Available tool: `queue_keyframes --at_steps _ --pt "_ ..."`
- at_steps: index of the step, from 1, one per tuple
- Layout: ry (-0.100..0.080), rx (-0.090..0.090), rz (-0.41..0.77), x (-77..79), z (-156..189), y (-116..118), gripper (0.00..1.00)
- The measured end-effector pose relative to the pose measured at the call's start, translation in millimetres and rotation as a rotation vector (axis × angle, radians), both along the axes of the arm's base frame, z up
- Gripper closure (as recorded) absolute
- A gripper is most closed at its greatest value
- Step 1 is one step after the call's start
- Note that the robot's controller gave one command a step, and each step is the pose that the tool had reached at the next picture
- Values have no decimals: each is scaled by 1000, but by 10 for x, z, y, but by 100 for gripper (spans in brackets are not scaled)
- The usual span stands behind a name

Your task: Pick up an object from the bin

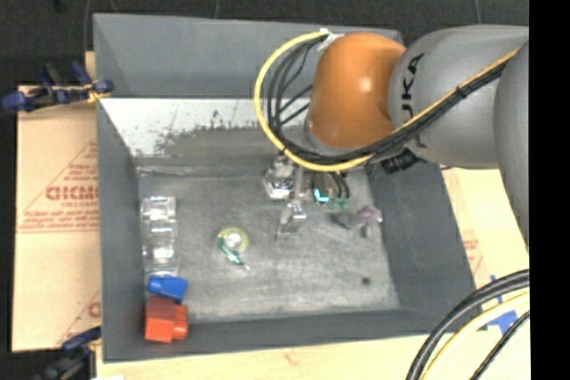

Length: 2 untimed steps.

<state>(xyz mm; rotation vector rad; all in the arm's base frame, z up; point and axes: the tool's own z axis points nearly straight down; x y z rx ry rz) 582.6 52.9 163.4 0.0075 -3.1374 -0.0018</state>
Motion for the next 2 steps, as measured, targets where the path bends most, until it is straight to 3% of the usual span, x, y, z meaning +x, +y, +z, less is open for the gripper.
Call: queue_keyframes --at_steps 1,2 --pt "-14 0 -21 123 -633 410 0" --pt "-10 -2 207 384 -709 732 0"
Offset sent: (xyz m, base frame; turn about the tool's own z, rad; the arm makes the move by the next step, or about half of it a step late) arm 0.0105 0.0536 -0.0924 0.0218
